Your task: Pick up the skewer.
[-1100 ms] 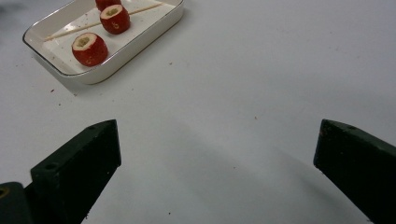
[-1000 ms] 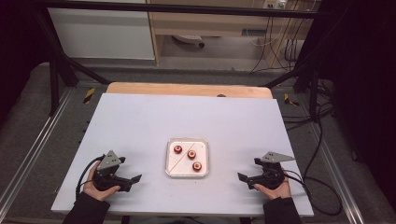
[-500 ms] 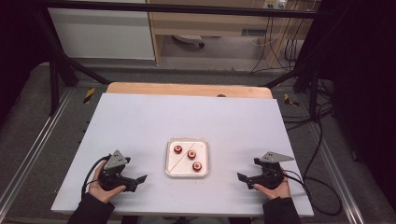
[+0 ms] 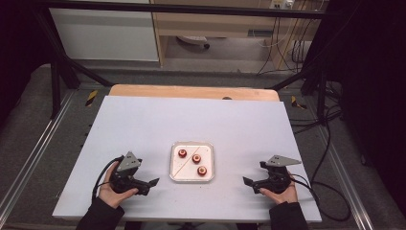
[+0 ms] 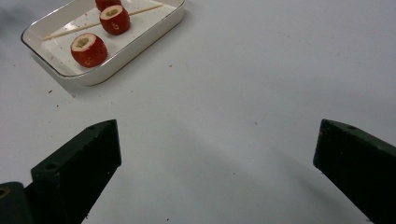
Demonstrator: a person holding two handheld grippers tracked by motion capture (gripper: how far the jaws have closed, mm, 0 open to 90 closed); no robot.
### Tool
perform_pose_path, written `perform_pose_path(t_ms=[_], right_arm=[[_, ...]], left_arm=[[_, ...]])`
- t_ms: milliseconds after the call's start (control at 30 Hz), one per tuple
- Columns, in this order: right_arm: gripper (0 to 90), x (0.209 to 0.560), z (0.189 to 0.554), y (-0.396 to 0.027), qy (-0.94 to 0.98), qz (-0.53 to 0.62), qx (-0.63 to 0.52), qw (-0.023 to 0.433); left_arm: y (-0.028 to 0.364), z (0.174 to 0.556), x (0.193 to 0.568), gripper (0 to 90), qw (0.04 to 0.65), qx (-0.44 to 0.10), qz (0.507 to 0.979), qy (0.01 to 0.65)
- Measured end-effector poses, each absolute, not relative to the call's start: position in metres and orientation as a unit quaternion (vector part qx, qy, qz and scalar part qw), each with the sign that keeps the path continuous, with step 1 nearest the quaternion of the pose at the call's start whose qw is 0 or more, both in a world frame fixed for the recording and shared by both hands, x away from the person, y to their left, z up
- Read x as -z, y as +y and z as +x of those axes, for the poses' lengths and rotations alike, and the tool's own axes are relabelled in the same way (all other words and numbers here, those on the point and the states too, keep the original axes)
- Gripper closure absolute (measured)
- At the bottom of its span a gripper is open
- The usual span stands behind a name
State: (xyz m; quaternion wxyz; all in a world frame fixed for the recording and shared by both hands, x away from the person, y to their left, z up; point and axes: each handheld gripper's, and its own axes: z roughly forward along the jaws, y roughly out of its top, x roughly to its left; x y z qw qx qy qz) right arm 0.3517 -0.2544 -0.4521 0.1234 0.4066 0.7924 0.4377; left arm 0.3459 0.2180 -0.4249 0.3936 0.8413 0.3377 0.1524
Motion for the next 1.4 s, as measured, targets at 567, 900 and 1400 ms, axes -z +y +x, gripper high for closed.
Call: perform_pose_path(t_ms=[567, 900, 1400], right_arm=[[1.6, 0.453, 0.351, -0.253, 0.795, 0.405, -0.435, 0.12], [1.6, 0.453, 0.351, -0.253, 0.796, 0.404, -0.434, 0.119], [1.6, 0.453, 0.351, -0.253, 0.795, 0.406, -0.436, 0.117]], left_arm=[[0.158, 0.364, 0.417, 12.6, 0.365, -0.152, 0.855, 0.336], [0.135, 0.378, 0.428, 31.5, 0.342, -0.142, 0.863, 0.343], [0.12, 0.381, 0.437, 68.7, 0.326, -0.152, 0.865, 0.349]])
